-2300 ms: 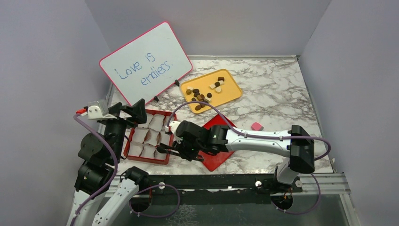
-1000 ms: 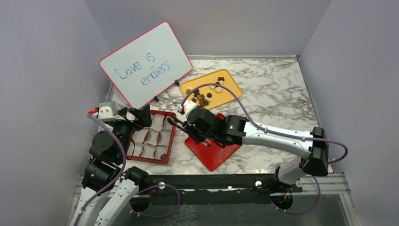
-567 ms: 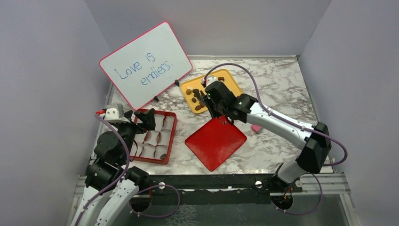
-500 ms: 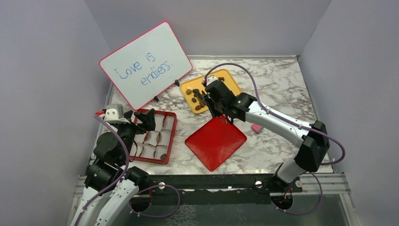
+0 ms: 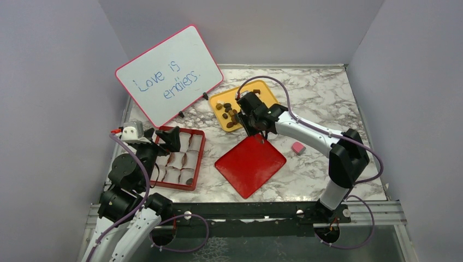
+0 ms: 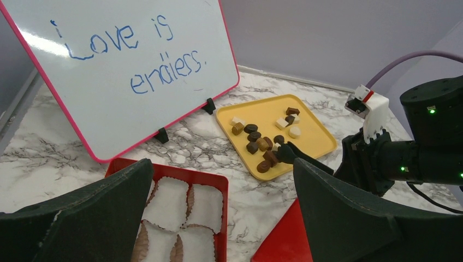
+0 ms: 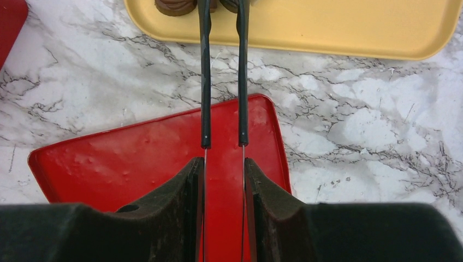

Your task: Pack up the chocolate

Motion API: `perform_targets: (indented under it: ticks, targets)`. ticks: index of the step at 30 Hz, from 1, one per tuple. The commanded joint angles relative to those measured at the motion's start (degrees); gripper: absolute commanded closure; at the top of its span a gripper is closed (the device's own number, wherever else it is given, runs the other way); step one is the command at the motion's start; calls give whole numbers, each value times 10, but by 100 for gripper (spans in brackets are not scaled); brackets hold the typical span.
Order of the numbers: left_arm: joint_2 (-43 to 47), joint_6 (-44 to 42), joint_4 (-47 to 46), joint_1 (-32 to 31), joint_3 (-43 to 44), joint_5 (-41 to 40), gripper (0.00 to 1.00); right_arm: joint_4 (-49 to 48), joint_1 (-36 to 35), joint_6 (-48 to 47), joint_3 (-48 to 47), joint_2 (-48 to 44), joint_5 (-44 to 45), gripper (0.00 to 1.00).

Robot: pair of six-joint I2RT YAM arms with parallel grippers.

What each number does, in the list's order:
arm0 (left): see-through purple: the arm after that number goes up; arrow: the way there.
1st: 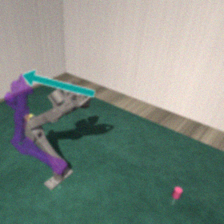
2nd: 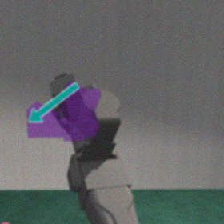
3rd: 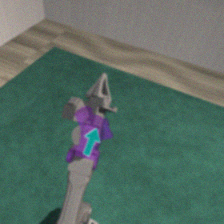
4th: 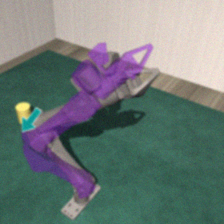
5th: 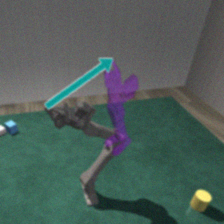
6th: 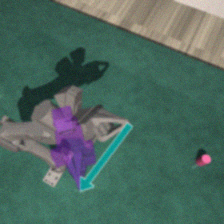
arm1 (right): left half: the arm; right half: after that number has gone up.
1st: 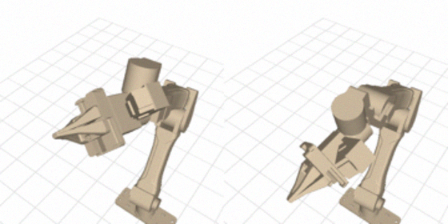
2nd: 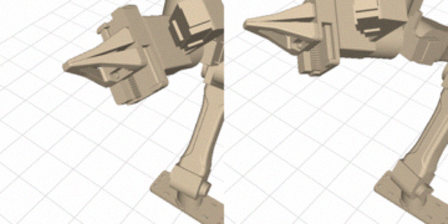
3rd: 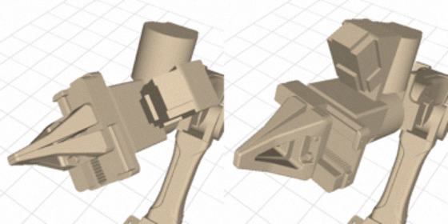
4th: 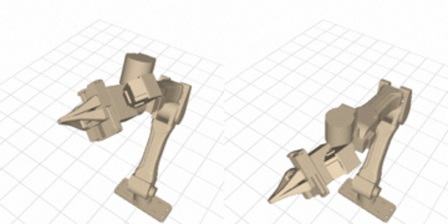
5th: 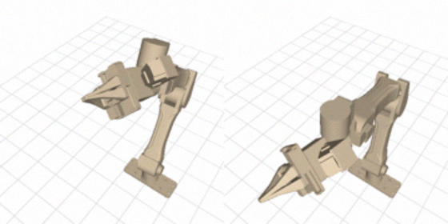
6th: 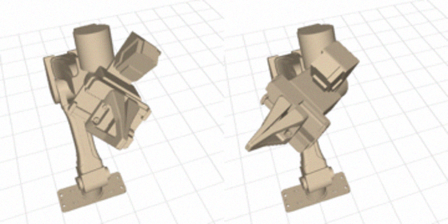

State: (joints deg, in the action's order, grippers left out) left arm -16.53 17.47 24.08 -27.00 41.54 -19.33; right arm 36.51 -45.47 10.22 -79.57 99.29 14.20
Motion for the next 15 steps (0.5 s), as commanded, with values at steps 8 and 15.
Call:
perform_targets:
  ticks: [8, 15]
  targets:
    - [5, -9, -13, -1, -4, 0, 1, -27, 4, -14, 1, 20, -40, 68]
    - [6, -9, -13, -2, -4, -1, 1, -21, 4, -17, -8, 35, -34, 68]
